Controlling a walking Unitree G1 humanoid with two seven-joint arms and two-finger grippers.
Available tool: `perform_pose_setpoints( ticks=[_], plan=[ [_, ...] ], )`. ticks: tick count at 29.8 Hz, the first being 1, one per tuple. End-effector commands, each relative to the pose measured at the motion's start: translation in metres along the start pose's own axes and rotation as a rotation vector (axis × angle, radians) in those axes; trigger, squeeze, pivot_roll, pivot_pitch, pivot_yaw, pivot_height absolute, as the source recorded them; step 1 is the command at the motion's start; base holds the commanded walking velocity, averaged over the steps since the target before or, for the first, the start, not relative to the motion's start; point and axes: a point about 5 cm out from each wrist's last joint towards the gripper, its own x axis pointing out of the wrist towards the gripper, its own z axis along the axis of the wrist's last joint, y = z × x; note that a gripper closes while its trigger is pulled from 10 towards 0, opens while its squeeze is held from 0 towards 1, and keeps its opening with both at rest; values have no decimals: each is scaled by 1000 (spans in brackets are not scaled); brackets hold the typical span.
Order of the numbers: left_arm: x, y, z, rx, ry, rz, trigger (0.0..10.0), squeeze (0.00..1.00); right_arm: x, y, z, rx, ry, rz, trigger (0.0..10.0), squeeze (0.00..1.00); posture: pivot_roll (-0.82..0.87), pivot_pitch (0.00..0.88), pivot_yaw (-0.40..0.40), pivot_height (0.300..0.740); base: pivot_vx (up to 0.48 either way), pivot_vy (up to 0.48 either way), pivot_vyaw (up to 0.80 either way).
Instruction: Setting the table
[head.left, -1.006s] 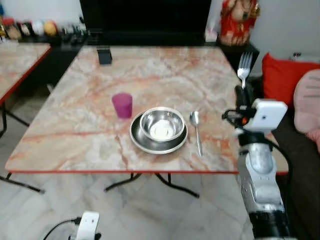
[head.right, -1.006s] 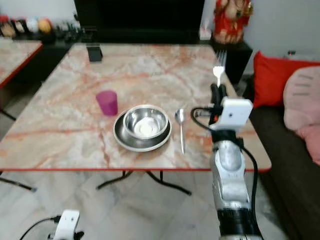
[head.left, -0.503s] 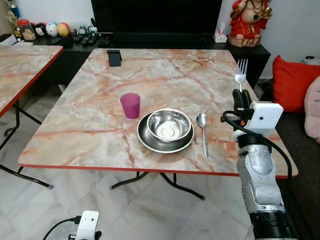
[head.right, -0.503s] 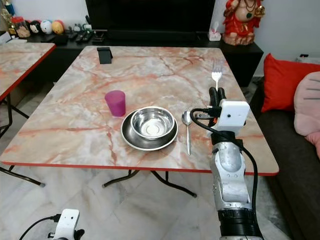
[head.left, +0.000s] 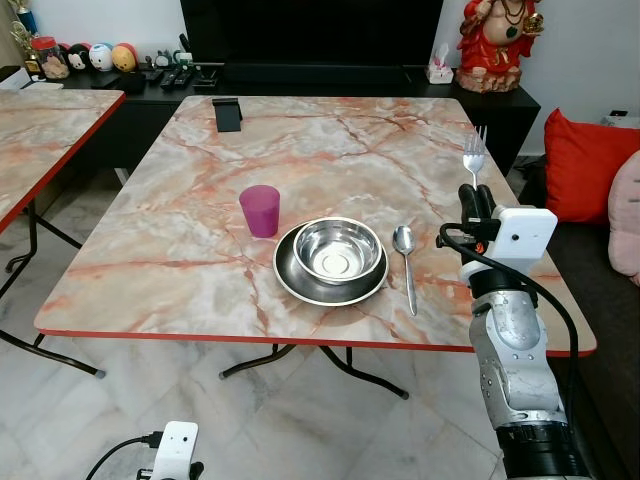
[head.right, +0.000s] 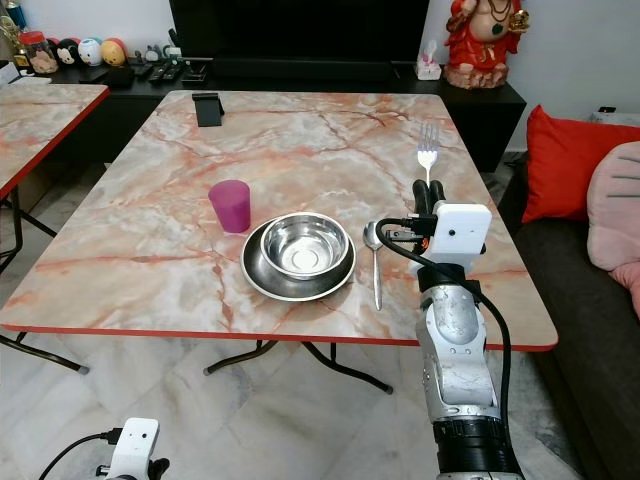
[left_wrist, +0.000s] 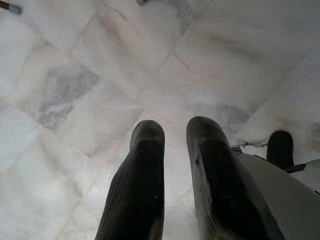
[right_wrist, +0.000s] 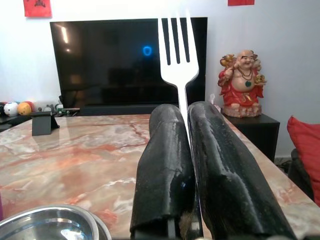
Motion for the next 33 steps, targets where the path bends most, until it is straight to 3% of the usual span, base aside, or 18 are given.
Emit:
perform_pose_setpoints(
  ticks=[1, 20, 23, 27, 33],
  plan=[
    [0, 1, -1, 1, 2, -4, 10000, 0, -2, 1, -5, 5, 27, -1, 10000, 0, -8, 0, -7, 740, 255, 0, 0],
    [-1, 4, -1, -14, 4, 5, 10000, 0, -3, -3, -7, -5, 51, -25, 10000, 0, -5, 0, -5, 740, 243, 0, 0],
    [-1, 4, -1, -9, 6, 7, 10000, 0, -4, -6, -11, -23, 89, -48, 10000, 0, -7, 0, -4, 740, 0, 0, 0],
    [0, 4, 1, -12, 2, 8, 10000, 0, -10, -18, -27, -66, 261, -113, 10000, 0, -11, 0, -5, 740, 0, 0, 0],
    [0, 5, 0, -9, 5, 8, 10000, 0, -20, -26, -36, -59, 399, -137, 10000, 0, -20, 0, -3, 740, 0, 0, 0]
  ],
)
